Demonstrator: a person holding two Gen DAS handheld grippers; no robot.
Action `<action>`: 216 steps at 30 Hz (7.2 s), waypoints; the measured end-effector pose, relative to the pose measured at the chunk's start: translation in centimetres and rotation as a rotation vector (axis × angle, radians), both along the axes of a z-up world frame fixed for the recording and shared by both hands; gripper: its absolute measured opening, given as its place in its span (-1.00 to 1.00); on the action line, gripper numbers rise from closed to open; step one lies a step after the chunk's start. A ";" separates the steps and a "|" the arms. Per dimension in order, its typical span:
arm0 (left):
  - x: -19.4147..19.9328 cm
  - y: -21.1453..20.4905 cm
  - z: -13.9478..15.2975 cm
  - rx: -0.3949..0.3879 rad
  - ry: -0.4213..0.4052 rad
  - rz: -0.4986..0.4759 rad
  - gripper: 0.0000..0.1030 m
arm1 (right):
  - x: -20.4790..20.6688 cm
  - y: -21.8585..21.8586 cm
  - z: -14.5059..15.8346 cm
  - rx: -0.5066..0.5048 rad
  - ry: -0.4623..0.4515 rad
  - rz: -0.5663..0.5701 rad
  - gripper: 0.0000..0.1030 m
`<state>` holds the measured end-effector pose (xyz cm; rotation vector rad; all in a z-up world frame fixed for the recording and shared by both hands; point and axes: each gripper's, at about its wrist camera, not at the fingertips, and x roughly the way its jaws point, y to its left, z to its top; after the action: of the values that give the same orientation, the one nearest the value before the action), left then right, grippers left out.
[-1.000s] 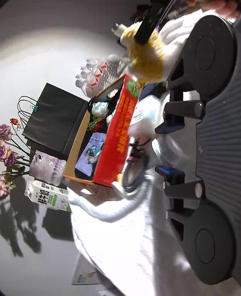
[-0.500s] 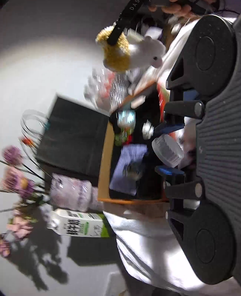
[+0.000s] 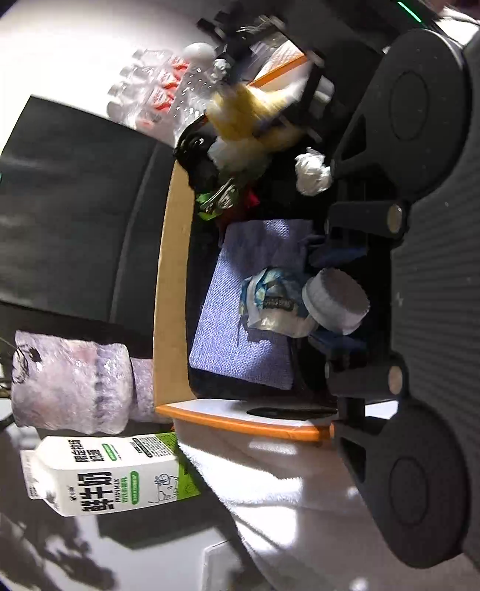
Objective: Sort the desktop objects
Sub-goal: 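Carry the white lid and plush sheep into the red box and open both tools, then withdraw both tools from the box back over the towel, then grasp the black coiled cable with the left tool while the right tool grasps the braided cable, then carry both cables into the red box and open both tools, then withdraw both tools from the box back over the towel, then grasp the white cube with the right tool while the left tool grasps the yellow sponge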
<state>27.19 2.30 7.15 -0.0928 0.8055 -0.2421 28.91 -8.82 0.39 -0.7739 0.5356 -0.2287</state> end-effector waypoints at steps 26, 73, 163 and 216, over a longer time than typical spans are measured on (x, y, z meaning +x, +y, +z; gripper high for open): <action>-21.7 3.1 3.4 -0.157 -0.204 0.076 0.74 | -23.8 -9.3 8.5 1.006 -0.133 0.078 0.70; -11.9 7.7 -5.1 -0.094 -0.061 0.079 -0.54 | -23.6 7.0 2.2 0.808 0.098 0.397 0.26; -3.2 4.8 5.4 0.002 -0.072 0.231 0.53 | -1.0 -5.7 11.8 0.805 0.125 0.037 0.65; -27.2 5.1 0.0 0.040 -0.198 0.147 0.84 | -36.0 -8.5 1.8 0.820 -0.079 -0.035 0.91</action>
<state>-0.05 7.36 7.19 -0.0887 0.6032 -0.0943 -7.10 -17.27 2.24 0.0412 0.5100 -0.0557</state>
